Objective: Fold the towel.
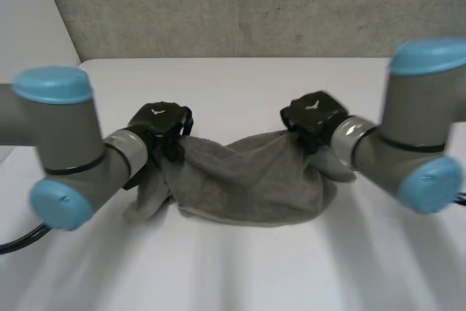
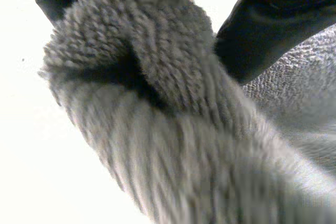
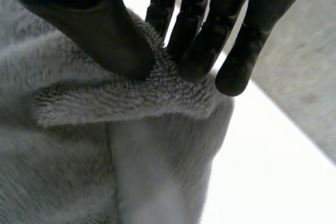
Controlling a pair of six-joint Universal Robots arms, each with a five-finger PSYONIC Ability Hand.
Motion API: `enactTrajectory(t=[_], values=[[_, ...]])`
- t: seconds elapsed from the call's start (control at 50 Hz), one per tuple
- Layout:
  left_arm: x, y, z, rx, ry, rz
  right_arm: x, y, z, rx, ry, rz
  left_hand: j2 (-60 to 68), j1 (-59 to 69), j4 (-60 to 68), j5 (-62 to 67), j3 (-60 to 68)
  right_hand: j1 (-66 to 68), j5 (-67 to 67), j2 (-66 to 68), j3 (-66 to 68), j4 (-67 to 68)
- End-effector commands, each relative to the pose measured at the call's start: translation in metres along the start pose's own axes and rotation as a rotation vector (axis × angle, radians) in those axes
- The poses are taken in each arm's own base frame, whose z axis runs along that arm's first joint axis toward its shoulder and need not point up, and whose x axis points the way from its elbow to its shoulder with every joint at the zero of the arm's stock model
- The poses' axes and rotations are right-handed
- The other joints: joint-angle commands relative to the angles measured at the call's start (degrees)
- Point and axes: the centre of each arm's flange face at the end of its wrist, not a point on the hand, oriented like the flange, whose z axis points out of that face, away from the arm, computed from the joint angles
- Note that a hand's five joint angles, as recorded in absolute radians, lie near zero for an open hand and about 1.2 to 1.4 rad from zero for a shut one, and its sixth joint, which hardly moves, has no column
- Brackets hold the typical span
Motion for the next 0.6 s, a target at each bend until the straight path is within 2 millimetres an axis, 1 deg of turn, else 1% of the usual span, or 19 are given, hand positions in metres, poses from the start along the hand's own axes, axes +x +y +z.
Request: enactTrajectory(t=[0.02, 0.04, 0.06, 0.08, 0.1, 0.12, 0.14, 0.16, 0.18, 0.2, 0.22, 0.26, 0.36, 0.4, 0.46, 0.5, 0.52, 0.56, 0.6], values=[[-0.009, 0.011, 0.050, 0.089, -0.064, 0.139, -0.008, 0.030, 0.052, -0.001, 0.113, -0.020, -3.6, -0.3, -7.2, -13.8, -8.5, 4.0, 3.4, 5.2, 4.0, 3.4], [-0.014, 0.005, 0.054, 0.120, -0.096, 0.148, 0.000, 0.025, 0.058, 0.039, 0.192, -0.027, -5.7, -2.4, -9.3, -15.9, -10.6, 2.5, 2.0, 3.8, 2.5, 1.9], [-0.018, -0.001, 0.056, 0.150, -0.126, 0.145, 0.008, 0.018, 0.060, 0.092, 0.268, -0.028, -13.1, -9.8, -16.7, -23.3, -18.0, -18.0, -18.5, -16.7, -18.0, -18.6], [-0.018, -0.001, 0.056, 0.150, -0.126, 0.145, 0.008, 0.018, 0.060, 0.092, 0.269, -0.028, -13.1, -9.9, -16.8, -23.3, -18.0, -18.2, -18.7, -16.9, -18.2, -18.8], [-0.021, -0.009, 0.056, 0.185, -0.155, 0.141, 0.014, 0.008, 0.058, 0.147, 0.331, -0.025, -25.8, -22.5, -29.4, -36.0, -30.7, -35.7, -36.2, -34.4, -35.7, -36.3], [-0.023, -0.016, 0.055, 0.220, -0.181, 0.140, 0.023, -0.005, 0.051, 0.200, 0.388, -0.026, -44.4, -41.1, -48.0, -54.6, -49.3, -47.5, -48.0, -46.2, -47.5, -48.1], [-0.023, -0.016, 0.055, 0.221, -0.181, 0.140, 0.023, -0.005, 0.050, 0.201, 0.389, -0.026, -44.6, -41.3, -48.2, -54.8, -49.5, -47.6, -48.1, -46.3, -47.6, -48.2], [-0.025, -0.024, 0.051, 0.251, -0.202, 0.136, 0.029, -0.017, 0.043, 0.246, 0.423, -0.030, -51.6, -48.3, -55.2, -61.8, -56.5, -55.8, -56.3, -54.5, -55.8, -56.4], [-0.026, -0.029, 0.047, 0.270, -0.215, 0.133, 0.031, -0.025, 0.035, 0.272, 0.433, -0.033, -56.5, -53.2, -60.1, -66.7, -61.4, -59.2, -59.7, -57.9, -59.2, -59.8], [-0.026, -0.029, 0.047, 0.271, -0.215, 0.133, 0.031, -0.025, 0.035, 0.273, 0.433, -0.033, -56.5, -53.3, -60.2, -66.7, -61.4, -59.2, -59.7, -57.9, -59.2, -59.8], [-0.027, -0.031, 0.043, 0.277, -0.220, 0.133, 0.031, -0.028, 0.030, 0.278, 0.429, -0.035, -69.7, -66.4, -73.3, -79.9, -74.6, -60.9, -61.4, -59.6, -60.9, -61.5], [-0.026, -0.031, 0.039, 0.280, -0.217, 0.133, 0.029, -0.029, 0.026, 0.274, 0.419, -0.036, -73.6, -70.3, -77.2, -83.8, -78.5, -62.1, -62.6, -60.8, -62.1, -62.7], [-0.019, -0.034, 0.023, 0.283, -0.203, 0.150, 0.028, -0.030, 0.009, 0.238, 0.379, -0.044, -70.7, -67.4, -74.3, -80.9, -75.6, -62.1, -62.6, -60.8, -62.1, -62.7], [-0.014, -0.032, 0.011, 0.272, -0.178, 0.165, 0.025, -0.031, -0.008, 0.193, 0.327, -0.043, -69.0, -65.7, -72.6, -79.2, -73.9, -60.9, -61.4, -59.6, -60.9, -61.5], [-0.011, -0.030, 0.005, 0.265, -0.157, 0.176, 0.020, -0.028, -0.016, 0.160, 0.288, -0.040, -66.6, -63.4, -70.2, -76.8, -71.5, -60.6, -61.1, -59.3, -60.6, -61.2], [-0.005, -0.026, -0.008, 0.247, -0.109, 0.201, 0.011, -0.023, -0.031, 0.100, 0.223, -0.028, -63.4, -60.2, -67.1, -73.6, -68.3, -56.9, -57.4, -55.6, -56.9, -57.5], [-0.005, -0.026, -0.008, 0.246, -0.109, 0.201, 0.011, -0.023, -0.031, 0.100, 0.223, -0.028, -63.4, -60.2, -67.0, -73.6, -68.3, -56.9, -57.4, -55.6, -56.9, -57.5], [-0.004, -0.019, -0.020, 0.217, -0.087, 0.216, 0.005, -0.013, -0.045, 0.042, 0.177, -0.017, -57.2, -54.0, -60.9, -67.4, -62.1, -50.5, -51.0, -49.2, -50.5, -51.1], [-0.001, -0.013, -0.026, 0.195, -0.075, 0.217, 0.007, -0.007, -0.051, 0.016, 0.178, -0.009, -55.5, -52.3, -59.2, -65.7, -60.4, -48.1, -48.7, -46.9, -48.1, -48.7]])
